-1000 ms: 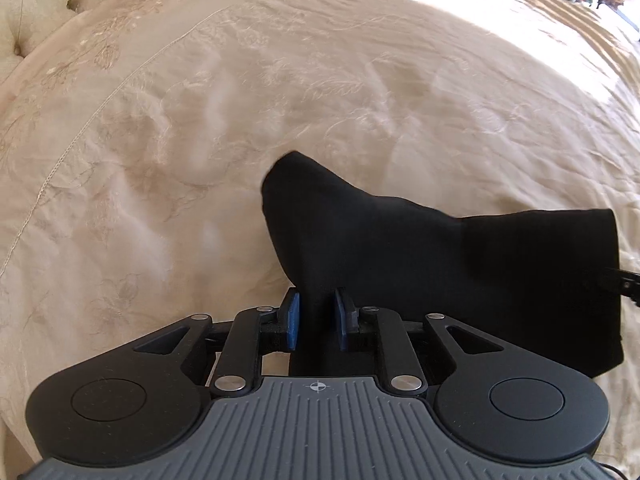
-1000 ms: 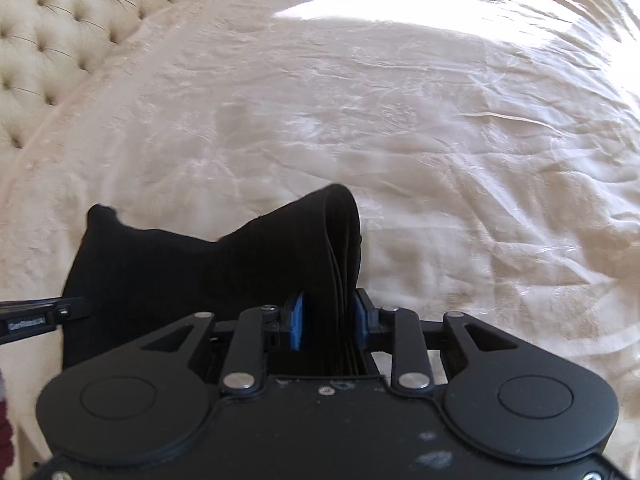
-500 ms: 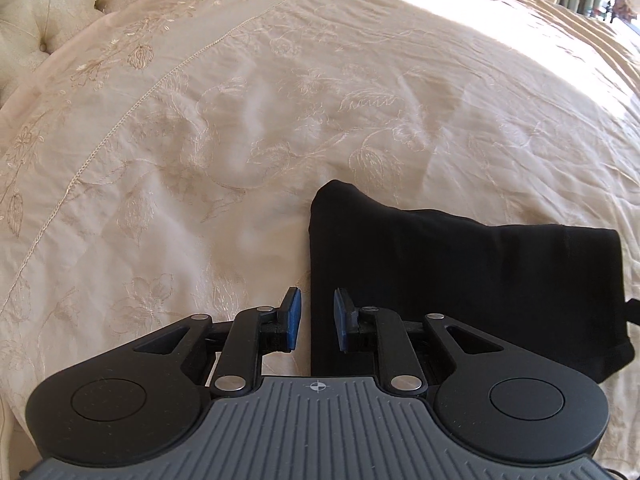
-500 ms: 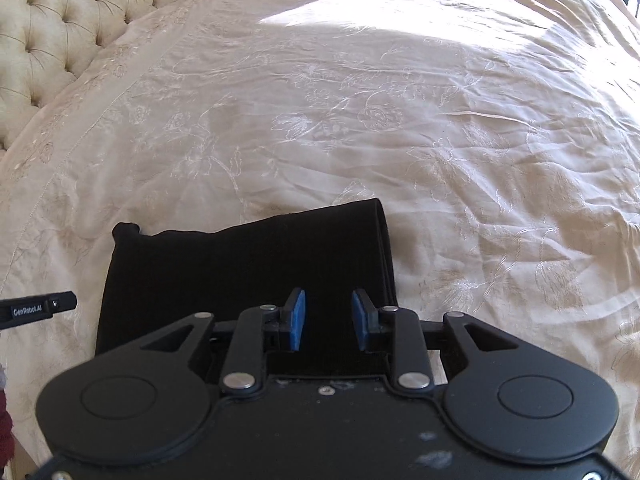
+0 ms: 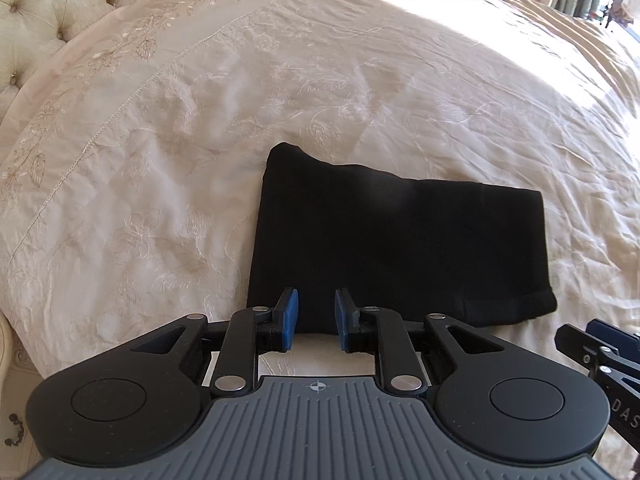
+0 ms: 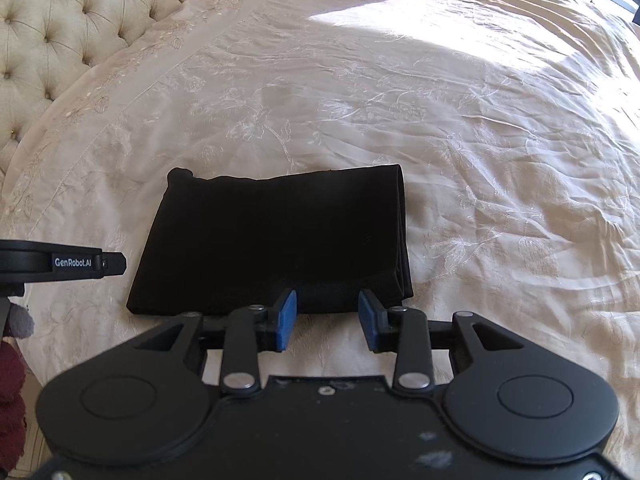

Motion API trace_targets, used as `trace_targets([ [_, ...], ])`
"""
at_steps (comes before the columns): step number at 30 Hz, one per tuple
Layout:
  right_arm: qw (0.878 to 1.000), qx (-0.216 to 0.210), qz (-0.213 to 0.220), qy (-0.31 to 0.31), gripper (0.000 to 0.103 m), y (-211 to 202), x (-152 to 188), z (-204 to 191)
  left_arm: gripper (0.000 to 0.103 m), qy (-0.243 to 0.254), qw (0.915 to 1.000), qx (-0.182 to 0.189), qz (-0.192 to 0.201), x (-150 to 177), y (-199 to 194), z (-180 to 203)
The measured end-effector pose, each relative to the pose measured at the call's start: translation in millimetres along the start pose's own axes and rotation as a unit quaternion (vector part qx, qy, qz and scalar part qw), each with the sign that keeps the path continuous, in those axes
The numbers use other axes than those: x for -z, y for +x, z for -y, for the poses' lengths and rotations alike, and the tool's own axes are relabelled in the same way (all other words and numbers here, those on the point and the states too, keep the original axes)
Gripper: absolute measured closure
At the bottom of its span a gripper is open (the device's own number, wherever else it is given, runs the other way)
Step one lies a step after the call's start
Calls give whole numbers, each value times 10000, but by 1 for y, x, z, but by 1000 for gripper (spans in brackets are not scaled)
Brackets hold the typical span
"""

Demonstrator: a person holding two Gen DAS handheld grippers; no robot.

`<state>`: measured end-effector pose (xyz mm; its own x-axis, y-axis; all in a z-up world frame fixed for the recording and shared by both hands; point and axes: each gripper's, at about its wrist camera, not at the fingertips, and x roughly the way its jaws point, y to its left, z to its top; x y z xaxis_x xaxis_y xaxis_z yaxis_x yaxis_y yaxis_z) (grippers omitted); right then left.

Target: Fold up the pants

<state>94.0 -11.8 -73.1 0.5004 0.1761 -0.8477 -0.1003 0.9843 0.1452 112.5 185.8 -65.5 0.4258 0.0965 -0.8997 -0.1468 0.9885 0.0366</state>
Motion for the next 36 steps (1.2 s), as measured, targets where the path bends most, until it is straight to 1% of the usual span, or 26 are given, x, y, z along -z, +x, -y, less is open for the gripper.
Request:
trace_targets([
  [2,10000,18,21,-43,65,-11,4,2,83,-13,9999,17,102,8,-12,5],
  [7,9999,-7,165,-19,63,-36,12,6,83,146,9993,-126,329,22,-36,20],
  [12,9994,-65,330,-66,62,-59,19,7,83,115,9996,-40,240,30,-50,27],
  [16,9989,-54,452,-53,62,-72,21,7,83,150,9994,-56,292,40,-61,30],
  [21,9981,-55,613,17,62,-85,25,9,82,77,9994,-9,329,47,-71,28],
  [27,9972,-60,748,2,62,-97,30,6,82,25,9992,-81,402,52,-80,26],
  [36,9969,-21,790,-52,61,-105,39,2,82,74,9990,-68,425,59,-85,26],
])
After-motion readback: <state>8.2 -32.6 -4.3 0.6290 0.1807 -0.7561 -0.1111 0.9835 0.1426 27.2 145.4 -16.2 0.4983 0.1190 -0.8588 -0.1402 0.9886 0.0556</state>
